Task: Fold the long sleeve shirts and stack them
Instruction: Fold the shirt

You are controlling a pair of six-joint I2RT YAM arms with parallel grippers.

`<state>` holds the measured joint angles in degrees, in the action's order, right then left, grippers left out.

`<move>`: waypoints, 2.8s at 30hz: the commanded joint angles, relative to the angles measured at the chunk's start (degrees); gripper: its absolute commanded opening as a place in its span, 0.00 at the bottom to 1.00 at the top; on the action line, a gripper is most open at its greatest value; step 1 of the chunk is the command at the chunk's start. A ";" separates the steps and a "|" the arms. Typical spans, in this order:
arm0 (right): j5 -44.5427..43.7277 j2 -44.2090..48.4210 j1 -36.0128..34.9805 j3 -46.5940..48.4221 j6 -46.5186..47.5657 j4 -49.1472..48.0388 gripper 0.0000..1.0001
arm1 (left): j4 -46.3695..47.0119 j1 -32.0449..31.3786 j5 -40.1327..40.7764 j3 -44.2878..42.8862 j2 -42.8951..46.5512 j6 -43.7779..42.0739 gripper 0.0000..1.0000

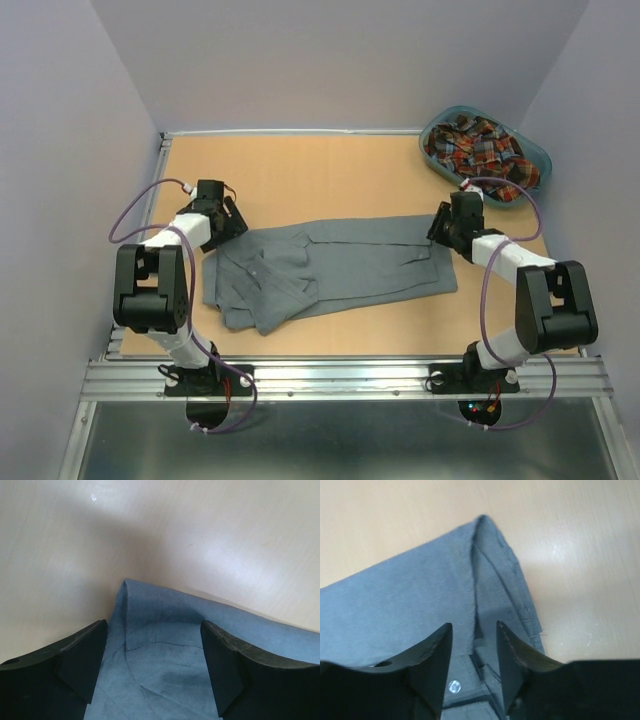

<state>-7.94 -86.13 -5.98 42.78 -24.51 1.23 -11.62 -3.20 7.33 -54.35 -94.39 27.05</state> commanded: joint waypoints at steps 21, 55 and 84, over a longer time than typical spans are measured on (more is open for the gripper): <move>26.58 -5.37 -41.65 21.27 21.35 -4.75 0.58 | 6.17 -3.91 3.21 16.55 49.65 -6.66 0.99; 21.32 -25.50 -56.07 39.13 21.00 -5.19 0.61 | 4.76 -4.44 10.69 16.03 50.01 -4.55 0.99; 19.55 -34.01 -53.26 49.85 22.40 -2.38 0.64 | 2.65 -3.92 12.18 14.97 45.08 -2.97 0.99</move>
<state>9.69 -118.78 -59.13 87.59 -2.76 -0.47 -8.78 -7.42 16.82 -37.54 -49.01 23.38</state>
